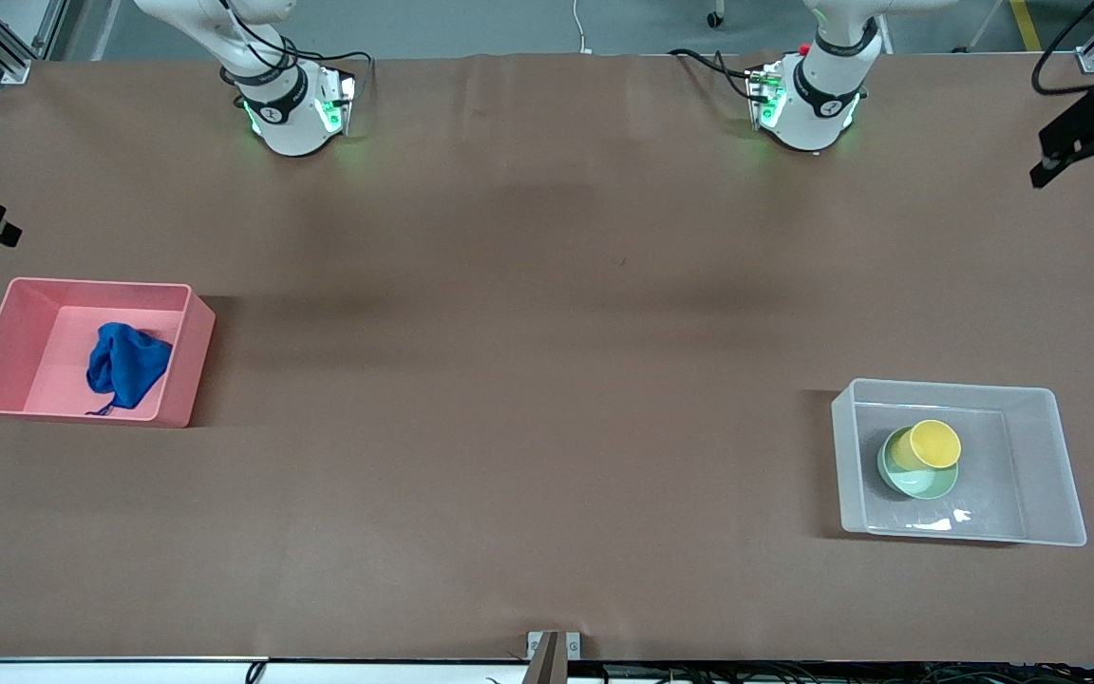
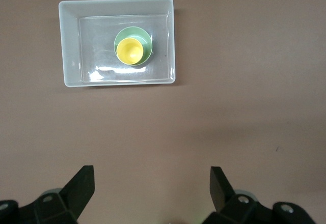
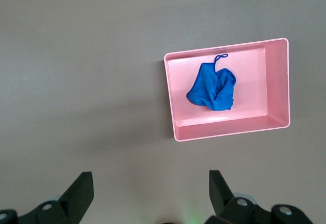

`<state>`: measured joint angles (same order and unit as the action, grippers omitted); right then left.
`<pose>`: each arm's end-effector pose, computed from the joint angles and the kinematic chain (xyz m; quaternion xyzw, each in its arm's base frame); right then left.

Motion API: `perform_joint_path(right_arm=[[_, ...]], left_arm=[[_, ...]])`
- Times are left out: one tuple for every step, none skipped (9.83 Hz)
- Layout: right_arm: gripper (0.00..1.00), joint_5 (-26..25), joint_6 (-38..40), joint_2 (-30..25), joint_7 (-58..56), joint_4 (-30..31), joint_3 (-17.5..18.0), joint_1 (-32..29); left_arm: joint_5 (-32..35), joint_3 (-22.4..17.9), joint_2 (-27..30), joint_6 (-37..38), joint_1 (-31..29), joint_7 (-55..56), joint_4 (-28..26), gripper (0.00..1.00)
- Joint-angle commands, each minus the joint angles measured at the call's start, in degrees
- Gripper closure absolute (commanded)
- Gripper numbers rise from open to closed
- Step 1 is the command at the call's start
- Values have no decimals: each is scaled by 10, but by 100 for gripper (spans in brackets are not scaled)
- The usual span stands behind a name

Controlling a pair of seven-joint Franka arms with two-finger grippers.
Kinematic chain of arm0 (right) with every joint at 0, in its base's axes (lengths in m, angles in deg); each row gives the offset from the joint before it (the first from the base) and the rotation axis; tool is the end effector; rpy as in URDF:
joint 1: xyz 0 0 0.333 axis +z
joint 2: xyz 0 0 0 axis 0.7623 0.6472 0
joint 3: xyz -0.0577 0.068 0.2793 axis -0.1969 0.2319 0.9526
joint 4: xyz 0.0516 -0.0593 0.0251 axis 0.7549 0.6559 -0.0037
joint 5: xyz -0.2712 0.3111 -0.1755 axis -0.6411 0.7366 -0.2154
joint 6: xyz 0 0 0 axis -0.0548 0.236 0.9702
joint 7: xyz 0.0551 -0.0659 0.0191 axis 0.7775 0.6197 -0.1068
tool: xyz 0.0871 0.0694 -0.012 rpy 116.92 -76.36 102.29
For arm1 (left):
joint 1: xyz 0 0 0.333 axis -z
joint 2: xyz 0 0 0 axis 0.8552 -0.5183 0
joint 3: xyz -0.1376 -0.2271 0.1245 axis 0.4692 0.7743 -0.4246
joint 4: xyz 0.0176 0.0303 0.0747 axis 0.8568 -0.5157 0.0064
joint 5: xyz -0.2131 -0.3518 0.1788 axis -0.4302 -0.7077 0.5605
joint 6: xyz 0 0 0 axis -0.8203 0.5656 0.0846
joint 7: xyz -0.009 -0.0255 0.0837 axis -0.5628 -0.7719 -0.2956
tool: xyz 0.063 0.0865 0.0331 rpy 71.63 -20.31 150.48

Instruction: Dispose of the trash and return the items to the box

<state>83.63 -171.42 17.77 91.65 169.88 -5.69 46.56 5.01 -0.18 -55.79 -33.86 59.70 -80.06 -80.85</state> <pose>0.5918 -0.0845 0.6291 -0.9958 0.0888 0.0236 0.0006 0.5537 -0.0053 0.6835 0.9974 -0.0590 0.0408 0.0099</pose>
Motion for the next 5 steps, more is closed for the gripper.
perform_joint_path(right_arm=[[0,-1,-2,-9,-1,7,0,0],[0,-1,-2,-9,-1,7,0,0],[0,-1,-2,-9,-1,7,0,0],[0,-1,-2,-9,-1,7,0,0],[0,-1,-3,-9,-1,7,0,0]], left_arm=[[11,1,-69,43,10,3,80,0],[11,4,-76,53,10,4,95,0],[9,5,-77,54,10,23,93,0],[7,5,-93,53,12,61,96,0],[7,7,-100,54,13,79,97,0]])
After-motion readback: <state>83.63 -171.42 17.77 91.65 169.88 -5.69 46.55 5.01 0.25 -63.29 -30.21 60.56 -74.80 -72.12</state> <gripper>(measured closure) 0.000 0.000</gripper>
